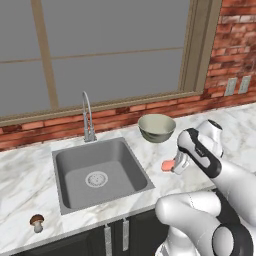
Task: Open the cabinet. Pick the bar soap and place it next to the sink. Then close the cabinet.
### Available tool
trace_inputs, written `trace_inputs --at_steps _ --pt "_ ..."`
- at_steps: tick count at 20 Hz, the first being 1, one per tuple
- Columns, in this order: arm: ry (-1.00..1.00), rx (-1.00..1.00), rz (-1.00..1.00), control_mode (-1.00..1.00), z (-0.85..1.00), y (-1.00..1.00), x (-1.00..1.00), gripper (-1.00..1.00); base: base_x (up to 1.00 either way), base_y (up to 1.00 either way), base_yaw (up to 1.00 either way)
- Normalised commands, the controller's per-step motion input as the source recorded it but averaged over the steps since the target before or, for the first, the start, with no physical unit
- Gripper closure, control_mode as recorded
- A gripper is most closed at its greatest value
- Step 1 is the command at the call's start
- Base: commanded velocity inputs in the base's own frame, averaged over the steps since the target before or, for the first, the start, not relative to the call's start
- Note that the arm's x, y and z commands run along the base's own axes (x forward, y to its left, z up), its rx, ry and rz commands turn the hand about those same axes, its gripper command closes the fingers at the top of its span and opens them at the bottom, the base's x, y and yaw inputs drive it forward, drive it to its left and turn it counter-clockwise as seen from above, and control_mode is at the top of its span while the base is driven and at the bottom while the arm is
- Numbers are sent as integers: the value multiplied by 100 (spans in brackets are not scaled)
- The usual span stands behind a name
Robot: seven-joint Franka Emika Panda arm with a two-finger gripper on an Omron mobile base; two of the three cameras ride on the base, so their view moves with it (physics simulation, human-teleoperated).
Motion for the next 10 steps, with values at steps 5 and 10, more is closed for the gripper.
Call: trace_inputs --at_steps 5,10 --pt "0 0 0 -100 -13 0 33 100 0 0 0" --pt "0 0 0 -100 -14 0 14 100 0 0 0"
